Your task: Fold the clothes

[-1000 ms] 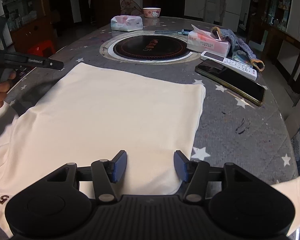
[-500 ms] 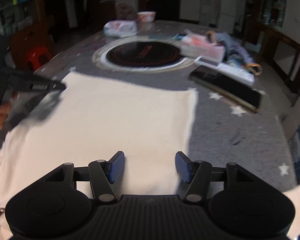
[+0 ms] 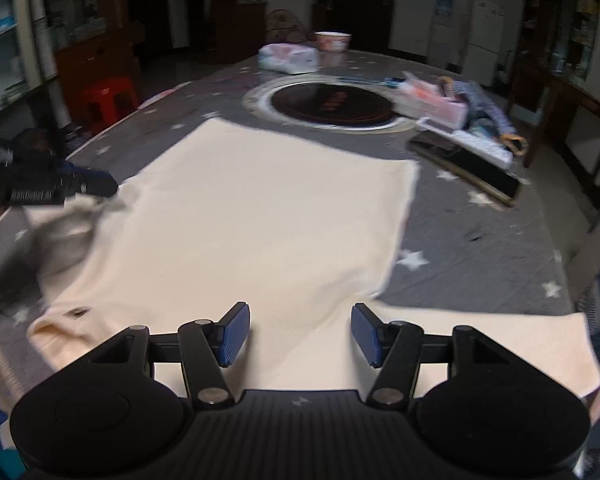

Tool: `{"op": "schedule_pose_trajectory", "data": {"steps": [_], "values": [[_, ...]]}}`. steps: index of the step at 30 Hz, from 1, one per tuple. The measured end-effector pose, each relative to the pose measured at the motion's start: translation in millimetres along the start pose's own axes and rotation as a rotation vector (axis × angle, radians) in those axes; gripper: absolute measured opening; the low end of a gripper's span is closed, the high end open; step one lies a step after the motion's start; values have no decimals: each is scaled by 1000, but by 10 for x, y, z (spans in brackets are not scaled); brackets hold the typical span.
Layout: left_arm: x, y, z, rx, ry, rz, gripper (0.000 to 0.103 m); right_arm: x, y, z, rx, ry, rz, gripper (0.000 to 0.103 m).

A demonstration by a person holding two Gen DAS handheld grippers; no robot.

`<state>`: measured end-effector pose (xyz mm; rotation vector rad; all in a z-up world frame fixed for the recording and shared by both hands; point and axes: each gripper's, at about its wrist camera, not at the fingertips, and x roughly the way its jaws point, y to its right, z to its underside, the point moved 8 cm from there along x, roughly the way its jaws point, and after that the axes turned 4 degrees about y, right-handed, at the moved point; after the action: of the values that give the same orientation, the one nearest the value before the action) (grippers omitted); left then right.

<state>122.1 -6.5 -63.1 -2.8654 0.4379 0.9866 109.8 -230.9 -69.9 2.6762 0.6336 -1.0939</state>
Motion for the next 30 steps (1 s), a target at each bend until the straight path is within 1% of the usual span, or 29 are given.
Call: {"op": "schedule_pose_trajectory", "data": {"steps": [3, 5, 8, 11, 13, 14, 15, 16, 17, 18, 19, 20, 21, 25, 27, 28, 29, 30], "values": [[-80, -20, 160, -16, -10, -10, 11, 27, -227, 54, -47, -14, -51, 58], [-124, -101, 243, -28, -10, -35, 11, 40, -352, 102, -79, -25, -74, 58], [-172, -296, 361, -39, -22, -105, 19, 54, -479, 170, -117, -38, -87, 58], [-321, -577, 365, -104, 6, -163, 19, 24, -484, 150, -118, -33, -82, 58], [-425, -822, 345, -153, 32, -244, 20, 3, -492, 81, -111, -15, -84, 58], [-465, -963, 345, -174, 42, -303, 24, -8, -498, 44, -107, -6, -85, 58], [-502, -1111, 350, -195, 51, -367, 32, -8, -515, 10, -105, 2, -89, 58], [-528, -1249, 362, -211, 55, -426, 36, -5, -534, -23, -103, 9, -93, 58], [-548, -1381, 378, -226, 56, -483, 43, 11, -570, -38, -107, 11, -102, 58], [-556, -1513, 399, -246, 49, -529, 45, 29, -610, -47, -113, 10, -111, 58], [-550, -1628, 422, -271, 36, -555, 45, 48, -650, -56, -118, 10, -120, 58], [-531, -1721, 446, -299, 21, -564, 45, 67, -694, -59, -128, 9, -128, 58], [-505, -1780, 461, -314, 10, -562, 43, 80, -738, -59, -137, 7, -135, 58], [-407, -1879, 517, -337, -16, -527, 42, 100, -865, -60, -159, 6, -155, 58], [-387, -1860, 528, -325, -7, -508, 35, 99, -885, -62, -162, 6, -160, 58], [-382, -1846, 526, -321, -4, -500, 30, 102, -888, -62, -162, 5, -161, 58], [-386, -1840, 518, -315, -3, -506, 17, 106, -885, -64, -163, 4, -157, 58], [-391, -1838, 507, -308, -4, -517, 5, 112, -877, -72, -162, 4, -153, 58]]}}
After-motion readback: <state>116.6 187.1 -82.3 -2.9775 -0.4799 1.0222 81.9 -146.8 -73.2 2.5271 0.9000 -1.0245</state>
